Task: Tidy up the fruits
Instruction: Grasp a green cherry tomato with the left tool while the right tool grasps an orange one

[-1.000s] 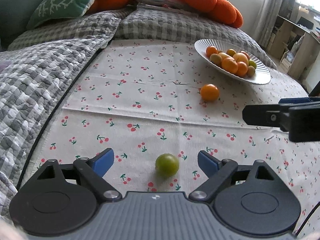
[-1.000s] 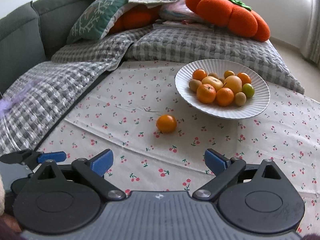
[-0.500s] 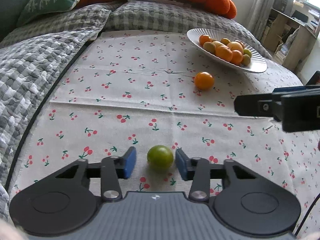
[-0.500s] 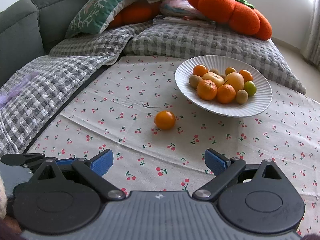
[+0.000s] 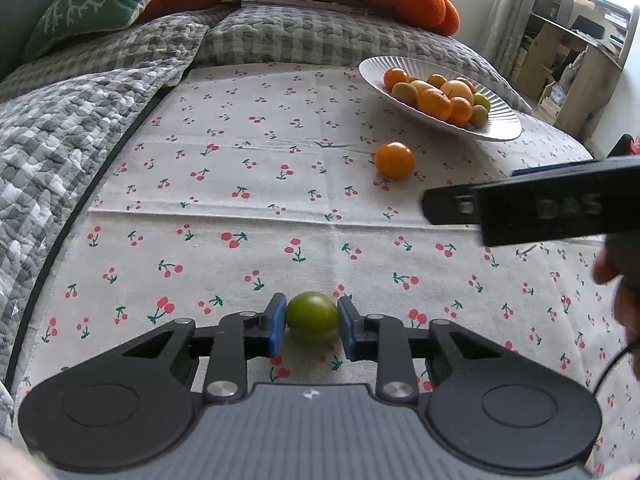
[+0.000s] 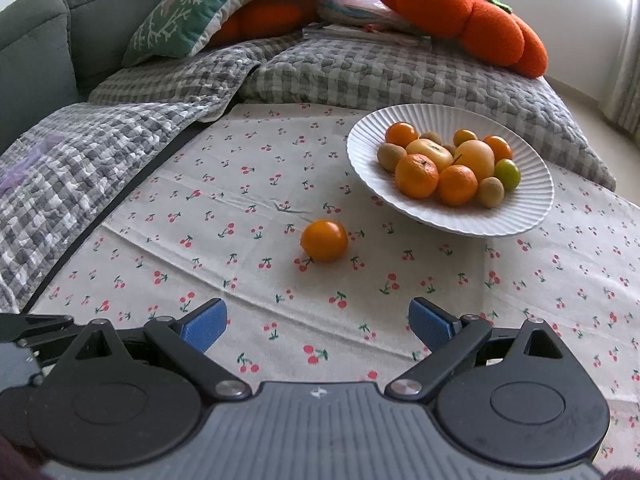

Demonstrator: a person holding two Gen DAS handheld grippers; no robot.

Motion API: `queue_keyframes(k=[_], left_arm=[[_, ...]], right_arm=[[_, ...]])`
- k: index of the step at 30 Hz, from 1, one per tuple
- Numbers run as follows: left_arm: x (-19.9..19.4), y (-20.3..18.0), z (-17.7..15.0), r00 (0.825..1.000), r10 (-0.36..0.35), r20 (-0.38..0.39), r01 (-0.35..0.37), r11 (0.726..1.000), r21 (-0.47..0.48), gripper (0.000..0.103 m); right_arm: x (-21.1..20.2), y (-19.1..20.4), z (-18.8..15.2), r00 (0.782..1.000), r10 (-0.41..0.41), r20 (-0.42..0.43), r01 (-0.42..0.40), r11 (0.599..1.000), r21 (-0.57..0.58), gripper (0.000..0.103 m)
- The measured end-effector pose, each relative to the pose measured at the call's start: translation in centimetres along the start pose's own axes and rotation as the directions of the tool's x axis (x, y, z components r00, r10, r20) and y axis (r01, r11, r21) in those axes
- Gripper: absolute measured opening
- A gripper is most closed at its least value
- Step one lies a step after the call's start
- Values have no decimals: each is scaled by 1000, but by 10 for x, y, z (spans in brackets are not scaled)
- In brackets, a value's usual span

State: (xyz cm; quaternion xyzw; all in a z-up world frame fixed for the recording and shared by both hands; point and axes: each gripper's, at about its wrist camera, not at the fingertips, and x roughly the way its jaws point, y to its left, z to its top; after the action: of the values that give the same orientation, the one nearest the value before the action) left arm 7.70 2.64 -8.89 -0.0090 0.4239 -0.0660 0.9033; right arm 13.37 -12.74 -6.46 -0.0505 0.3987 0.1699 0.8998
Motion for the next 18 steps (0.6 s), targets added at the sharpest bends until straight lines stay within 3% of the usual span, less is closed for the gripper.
queue_keyframes(k=[13,18], left_arm=[[1,-2,1,1000,-13,3,13,1000,16,21],[3,-1,2,1000,-20,4,20,1000,12,21]], right_arm=[[49,-3,22,996,-55,73,57,998,-23,83],[62,-5,26,996,-63,57,64,998,-16,70]])
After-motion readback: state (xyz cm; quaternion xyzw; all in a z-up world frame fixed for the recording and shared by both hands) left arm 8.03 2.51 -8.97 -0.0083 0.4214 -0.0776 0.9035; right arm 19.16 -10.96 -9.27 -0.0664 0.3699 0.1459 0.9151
